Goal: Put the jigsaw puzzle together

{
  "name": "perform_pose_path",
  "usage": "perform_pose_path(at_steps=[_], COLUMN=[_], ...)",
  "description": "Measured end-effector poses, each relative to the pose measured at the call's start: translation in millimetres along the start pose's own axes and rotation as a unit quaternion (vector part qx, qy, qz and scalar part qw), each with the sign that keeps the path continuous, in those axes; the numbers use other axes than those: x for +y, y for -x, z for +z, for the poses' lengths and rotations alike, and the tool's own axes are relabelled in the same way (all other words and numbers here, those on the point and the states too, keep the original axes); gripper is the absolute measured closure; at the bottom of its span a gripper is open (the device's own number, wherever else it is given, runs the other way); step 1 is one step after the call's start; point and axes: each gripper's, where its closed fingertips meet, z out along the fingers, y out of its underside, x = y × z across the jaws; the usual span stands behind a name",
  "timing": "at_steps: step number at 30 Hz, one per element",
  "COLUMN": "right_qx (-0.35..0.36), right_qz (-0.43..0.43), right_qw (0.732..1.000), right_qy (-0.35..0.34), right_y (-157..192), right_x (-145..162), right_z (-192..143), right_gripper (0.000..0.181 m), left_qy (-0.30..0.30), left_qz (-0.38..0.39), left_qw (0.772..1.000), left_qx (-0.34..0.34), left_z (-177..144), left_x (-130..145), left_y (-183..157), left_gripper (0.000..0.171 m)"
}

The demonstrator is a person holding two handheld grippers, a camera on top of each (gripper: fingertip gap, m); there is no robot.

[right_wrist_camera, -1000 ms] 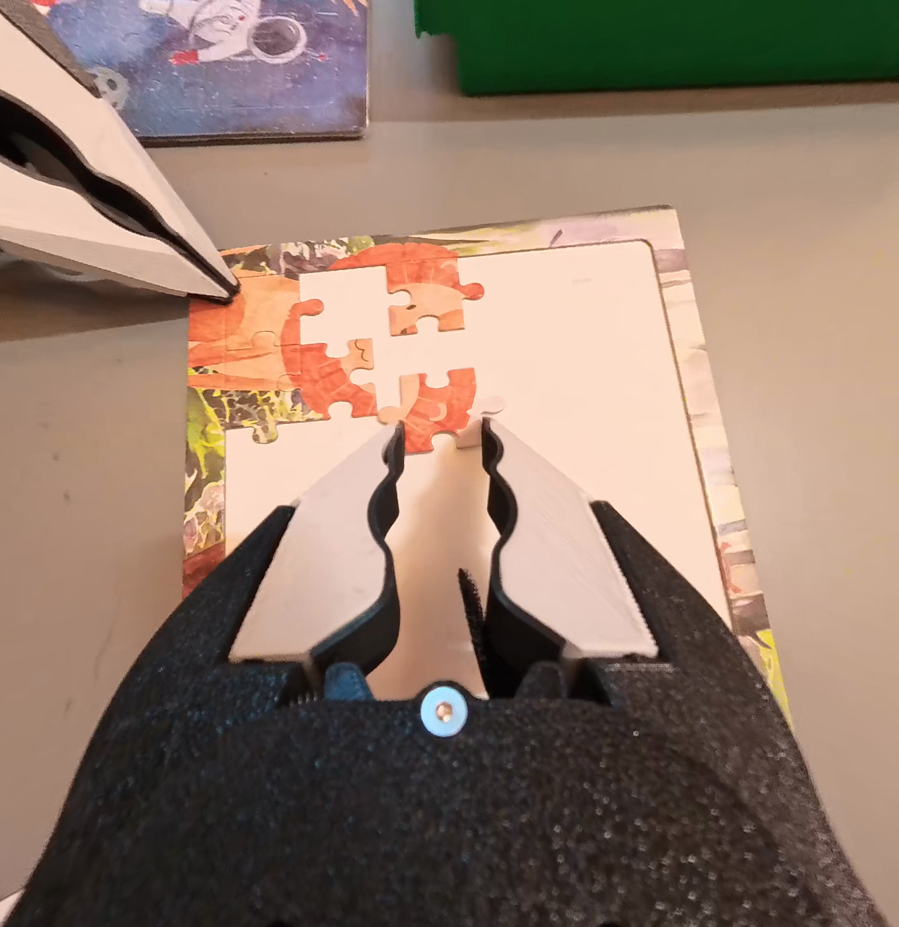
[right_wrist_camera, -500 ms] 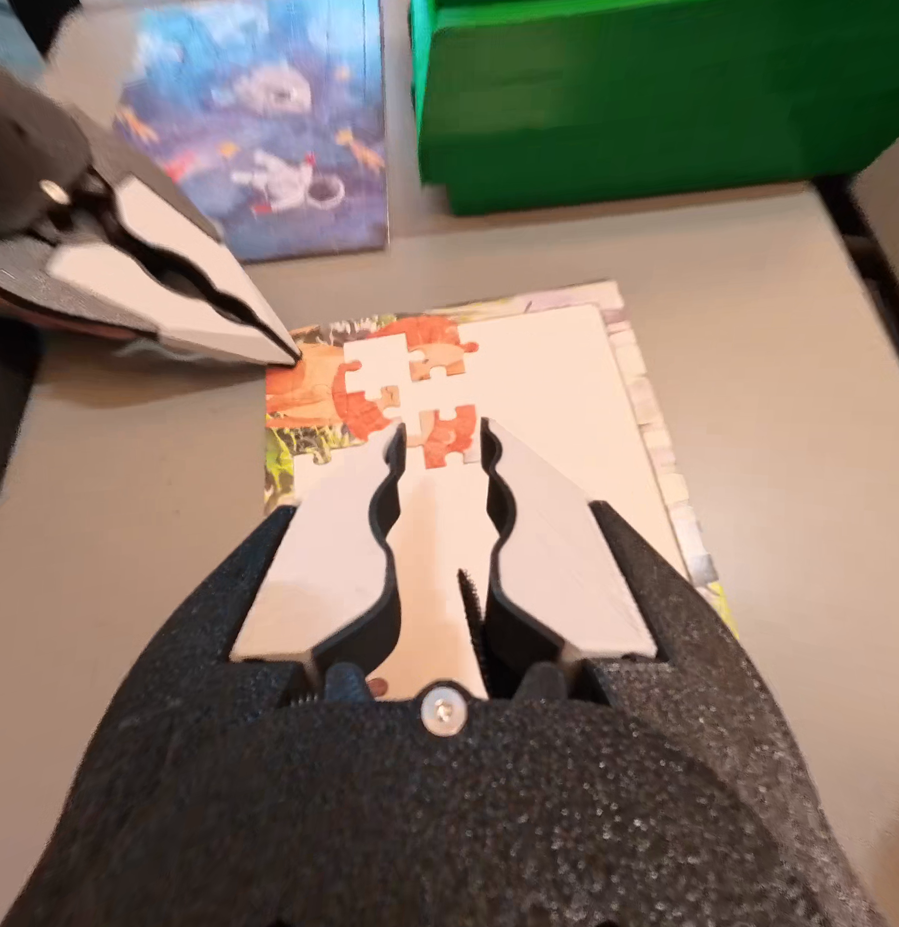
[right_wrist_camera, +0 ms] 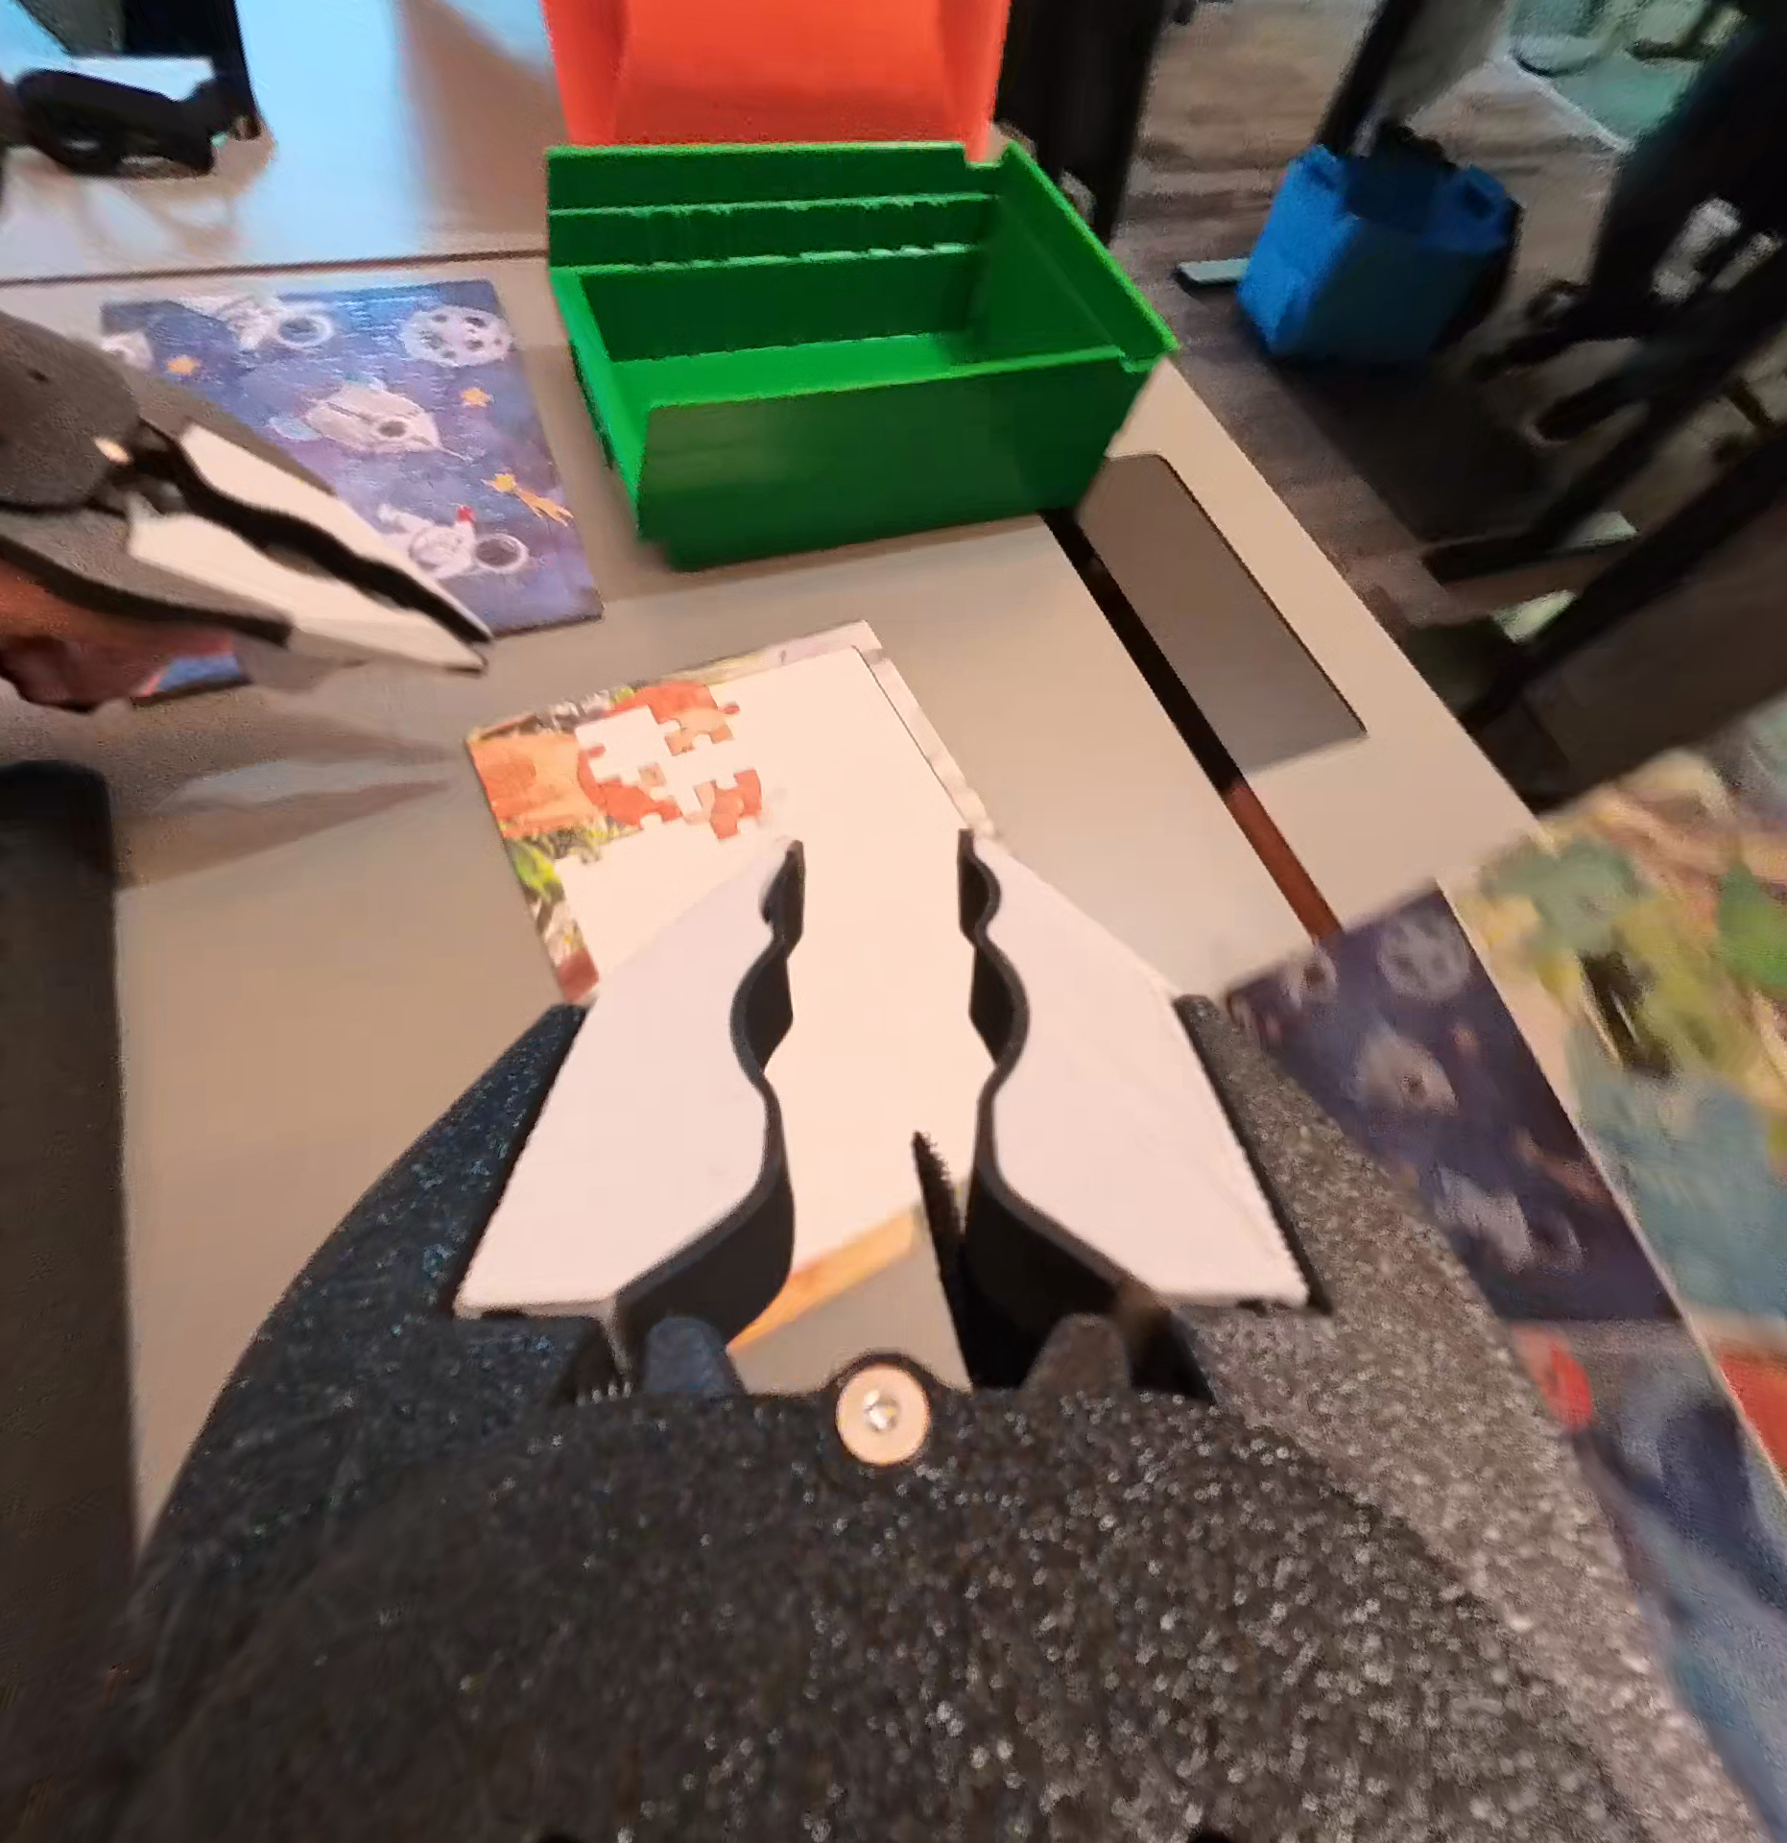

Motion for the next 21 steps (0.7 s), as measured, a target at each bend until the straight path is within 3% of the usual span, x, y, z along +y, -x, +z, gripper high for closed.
perform_pose_path(at_steps=[2,4,8,11,16,19,21], right_qx=[0.03,0.066,0.122,0.123,0.157,0.139,0.135], right_qz=[0.026,0.051,0.121,0.213,0.273,0.28,0.266], right_qw=[0.999,0.996,0.98,0.963,0.947,0.949,0.953], right_qy=[0.003,0.024,0.104,0.113,0.057,-0.032,-0.052], right_y=[-0.6,1.3,5.1,21.4,59.0,77.5,76.5], right_x=[26.2,73.3,195.8,253.5,285.6,266.2,255.4], right_z=[-32.6,-56.2,-103.0,-136.8,-174.7,-189.0,-198.1], right_gripper=[0.149,0.15,0.15,0.15,0.15,0.153,0.156], left_qy=[-0.026,-0.034,-0.005,0.002,0.011,0.023,0.032], left_qz=[0.007,0.009,0.027,0.027,0.071,0.085,0.09], left_qw=[1.0,0.999,0.997,0.995,0.994,0.994,0.993], left_qx=[0.0,0.01,0.07,0.1,0.078,0.071,0.075], left_z=[-14.5,-22.3,-23.5,-23.1,-13.7,-9.1,-6.5], left_x=[-11.6,-10.8,21.2,37.2,44.3,48.8,51.7], left_y=[-8.6,-23.6,-75.8,-109.8,-126.7,-128.0,-130.0], left_gripper=[0.162,0.162,0.162,0.162,0.162,0.162,0.162])
